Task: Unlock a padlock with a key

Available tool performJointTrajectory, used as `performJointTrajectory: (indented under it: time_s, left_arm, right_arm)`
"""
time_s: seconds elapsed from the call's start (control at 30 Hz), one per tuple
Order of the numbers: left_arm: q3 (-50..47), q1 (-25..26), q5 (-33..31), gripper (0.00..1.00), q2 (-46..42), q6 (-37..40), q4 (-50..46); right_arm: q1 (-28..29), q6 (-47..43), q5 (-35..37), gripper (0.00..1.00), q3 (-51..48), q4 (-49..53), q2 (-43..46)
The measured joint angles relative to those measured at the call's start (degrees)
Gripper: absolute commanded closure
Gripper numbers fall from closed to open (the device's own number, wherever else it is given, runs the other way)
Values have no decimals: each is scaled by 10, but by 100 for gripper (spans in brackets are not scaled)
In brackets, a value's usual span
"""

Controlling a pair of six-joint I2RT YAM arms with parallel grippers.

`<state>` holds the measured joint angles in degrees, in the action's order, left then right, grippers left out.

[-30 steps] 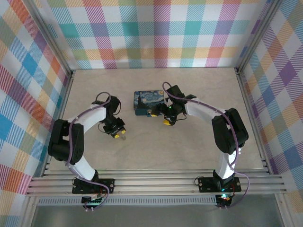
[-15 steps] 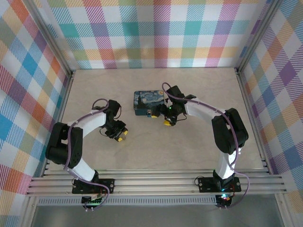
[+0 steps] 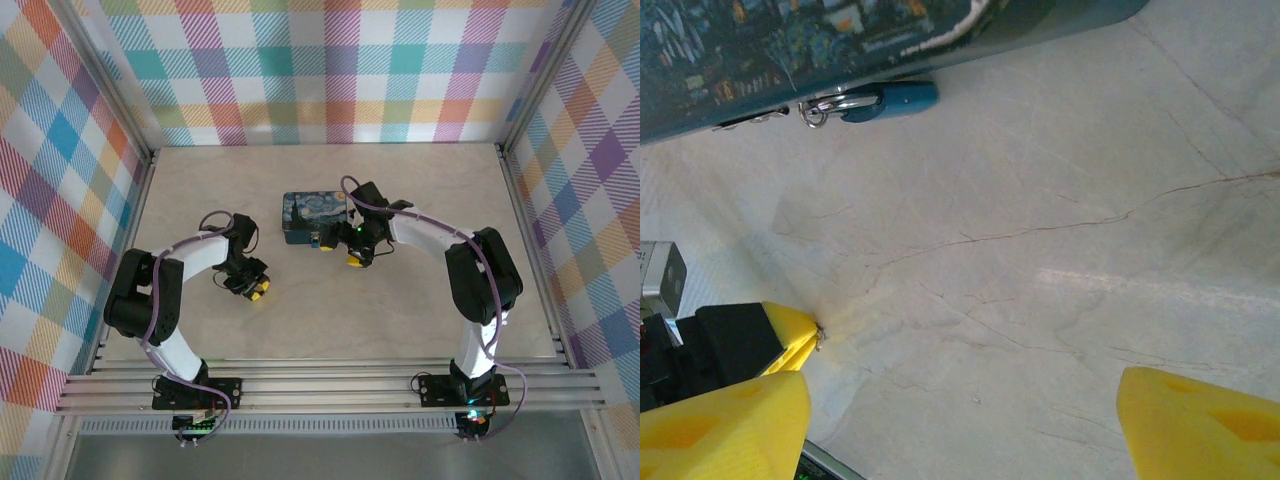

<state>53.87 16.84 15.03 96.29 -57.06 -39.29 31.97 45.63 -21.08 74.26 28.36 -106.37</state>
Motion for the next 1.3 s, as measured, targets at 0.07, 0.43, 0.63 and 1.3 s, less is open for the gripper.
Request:
performJointTrajectory:
  time_s: [0.07, 0.43, 0.63, 1.3]
  left_arm:
    - [3, 0, -1, 88, 0, 11, -6]
    - [50, 4, -6, 100, 23, 110, -30]
    - [90, 9, -8, 100, 25, 170, -42]
    - [73, 33, -1, 66, 33, 112, -63]
  right_arm:
    - [0, 0, 0, 19, 0, 0, 0]
    - [-9, 9, -15, 20, -5, -13, -1]
    - [-26, 21, -20, 20, -26, -25, -1]
    - [-4, 6, -15, 22, 5, -7, -1]
